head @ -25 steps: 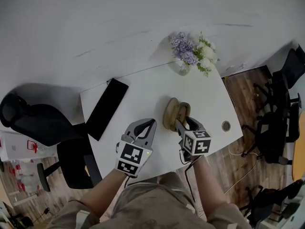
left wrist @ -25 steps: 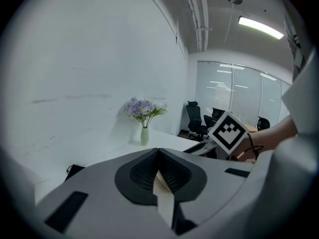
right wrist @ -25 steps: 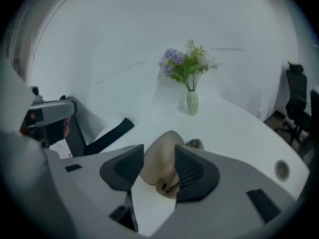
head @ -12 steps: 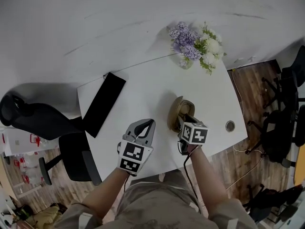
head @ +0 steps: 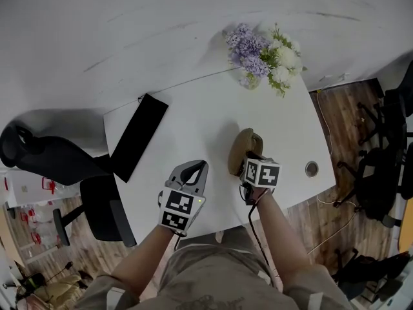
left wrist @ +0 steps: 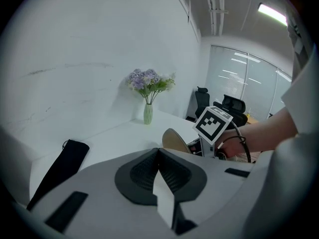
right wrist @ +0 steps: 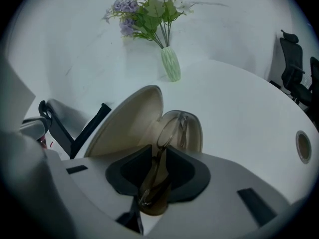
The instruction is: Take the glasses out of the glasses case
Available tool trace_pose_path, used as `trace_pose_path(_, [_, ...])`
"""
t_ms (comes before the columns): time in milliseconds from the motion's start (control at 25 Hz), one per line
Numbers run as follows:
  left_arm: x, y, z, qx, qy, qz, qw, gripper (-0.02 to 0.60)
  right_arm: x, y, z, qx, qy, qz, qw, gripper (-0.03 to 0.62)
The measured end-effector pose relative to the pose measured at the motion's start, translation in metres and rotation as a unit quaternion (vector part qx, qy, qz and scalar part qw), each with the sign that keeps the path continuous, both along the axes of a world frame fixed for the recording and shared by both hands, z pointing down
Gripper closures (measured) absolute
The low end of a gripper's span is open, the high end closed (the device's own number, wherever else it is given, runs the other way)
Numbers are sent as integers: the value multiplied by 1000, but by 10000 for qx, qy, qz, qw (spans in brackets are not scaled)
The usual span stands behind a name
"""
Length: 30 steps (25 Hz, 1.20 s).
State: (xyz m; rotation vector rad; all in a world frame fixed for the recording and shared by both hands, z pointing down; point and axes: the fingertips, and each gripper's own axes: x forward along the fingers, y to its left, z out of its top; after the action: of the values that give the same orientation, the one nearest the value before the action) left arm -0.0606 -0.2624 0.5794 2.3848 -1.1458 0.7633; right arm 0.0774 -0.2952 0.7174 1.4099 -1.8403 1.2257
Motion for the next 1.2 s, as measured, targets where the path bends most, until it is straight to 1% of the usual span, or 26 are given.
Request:
trace_pose_path(80, [0, 0, 1, -9, -3, -16, 10000, 566, -1, 0, -1, -6, -50, -60, 10000, 502])
trace_pose_path(160, [0, 0, 1, -9, 1, -27, 10000, 565, 1, -1, -3, -2, -224, 3, 9997, 521])
trace_pose_path(280, [0, 1, -2, 24, 6, -30, 10000, 566, 5, -1, -15, 153, -504, 99, 9986, 540])
trace_pose_path(440, [1, 1, -13, 147, 25, -32, 9999, 566, 5, -7, -50, 696, -953, 4, 9930, 543])
trace_pose_path(600, [0, -4, -32, 362, 41, -53, 9993, 566, 16, -15, -101, 1242, -942, -137, 9877, 545])
trace_pose_path(680, [0, -9, -46, 525, 73, -90, 9986, 565, 20, -19, -133, 1584, -891, -233, 9831, 545])
trace_pose_path(840, [0, -19, -82, 922, 158, -117, 9955, 566, 22, -22, -203, 2307, -802, -434, 9687, 545])
trace_pose_path(960, [2, -22, -118, 1258, 190, -60, 9919, 565, 19, -16, -257, 2849, -797, -564, 9536, 545])
trace_pose_path(1040, [4, -23, -150, 1576, 260, -9, 9872, 566, 18, -9, -296, 3270, -684, -672, 9402, 545])
trace_pose_path(1200, [10, -20, -214, 2197, 408, 91, 9747, 566, 19, 8, -365, 4020, -548, -817, 9104, 545])
